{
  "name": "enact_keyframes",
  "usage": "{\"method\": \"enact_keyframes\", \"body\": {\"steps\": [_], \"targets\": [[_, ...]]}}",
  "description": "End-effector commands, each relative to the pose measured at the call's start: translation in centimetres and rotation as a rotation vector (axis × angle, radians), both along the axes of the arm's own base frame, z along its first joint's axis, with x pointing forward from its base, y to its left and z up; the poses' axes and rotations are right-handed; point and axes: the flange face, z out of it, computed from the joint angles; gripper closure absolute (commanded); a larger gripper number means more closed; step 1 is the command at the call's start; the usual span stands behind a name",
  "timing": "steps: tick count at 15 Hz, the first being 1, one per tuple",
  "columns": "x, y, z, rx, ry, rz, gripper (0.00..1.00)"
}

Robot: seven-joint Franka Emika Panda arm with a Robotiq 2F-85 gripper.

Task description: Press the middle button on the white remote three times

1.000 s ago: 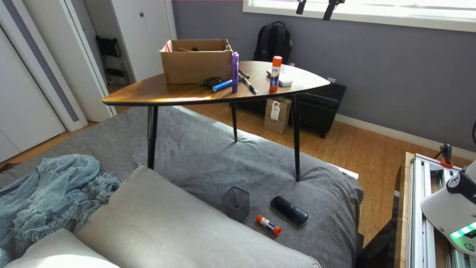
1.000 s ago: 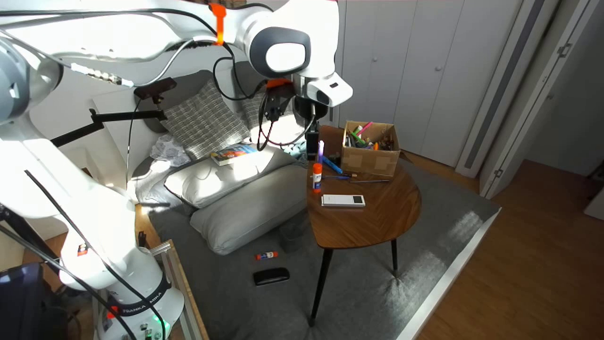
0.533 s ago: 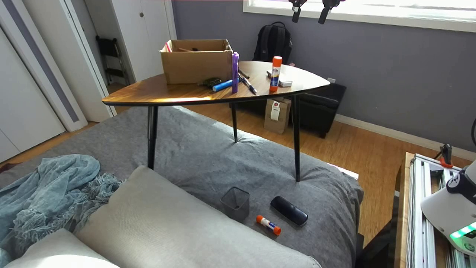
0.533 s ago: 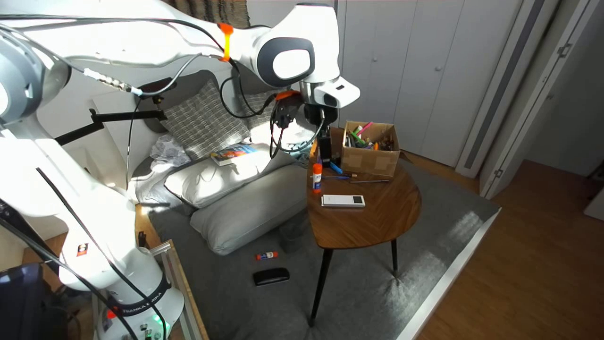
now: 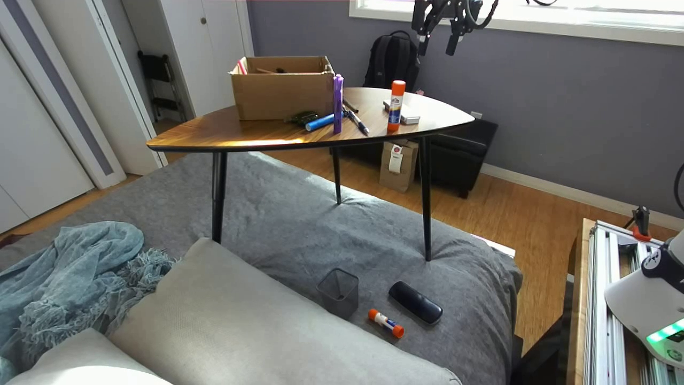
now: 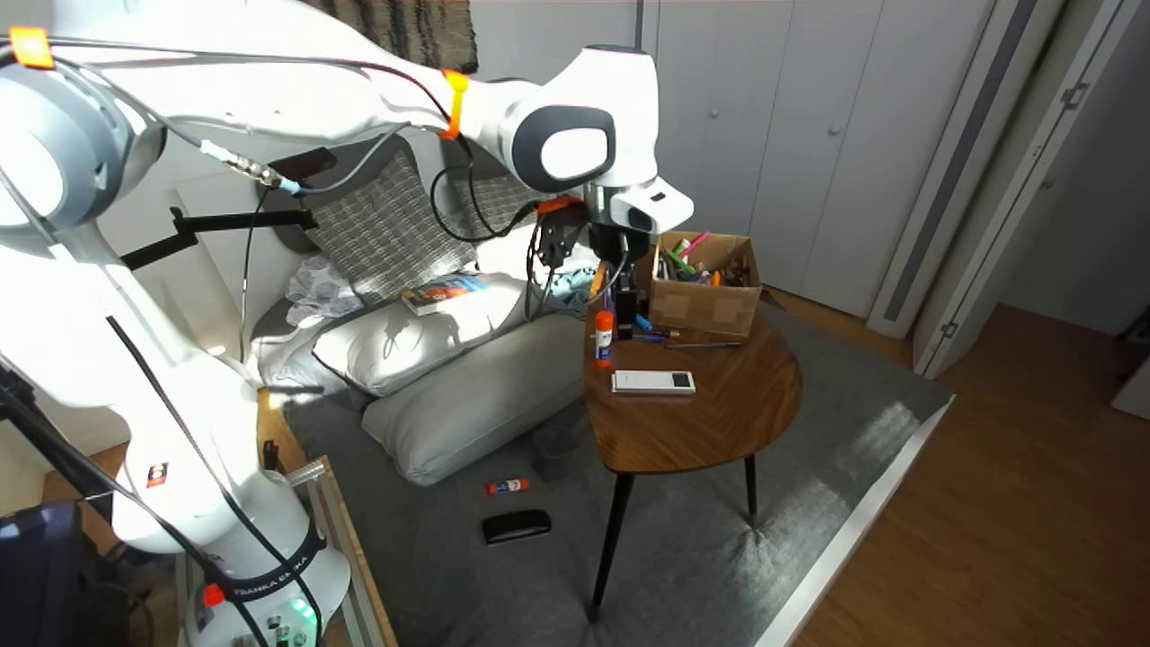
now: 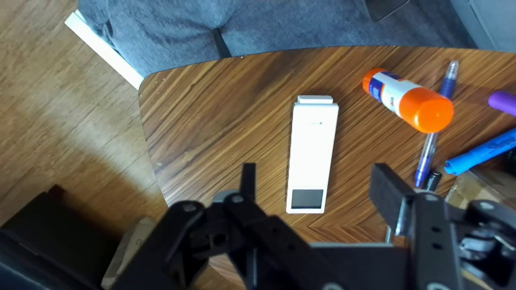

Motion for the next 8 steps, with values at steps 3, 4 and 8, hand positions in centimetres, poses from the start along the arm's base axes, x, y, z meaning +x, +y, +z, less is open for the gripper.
{"method": "enact_keyframes", "body": {"steps": [3, 4, 8], "targets": [[1.9, -0.8, -4.4, -0.001, 0.052, 0.006, 0.70], [2.0, -1.0, -5.1, -0.002, 0.060, 0.004, 0.77], [2.8, -1.6, -7.2, 0.005, 0.061, 0.000, 1.00]]}}
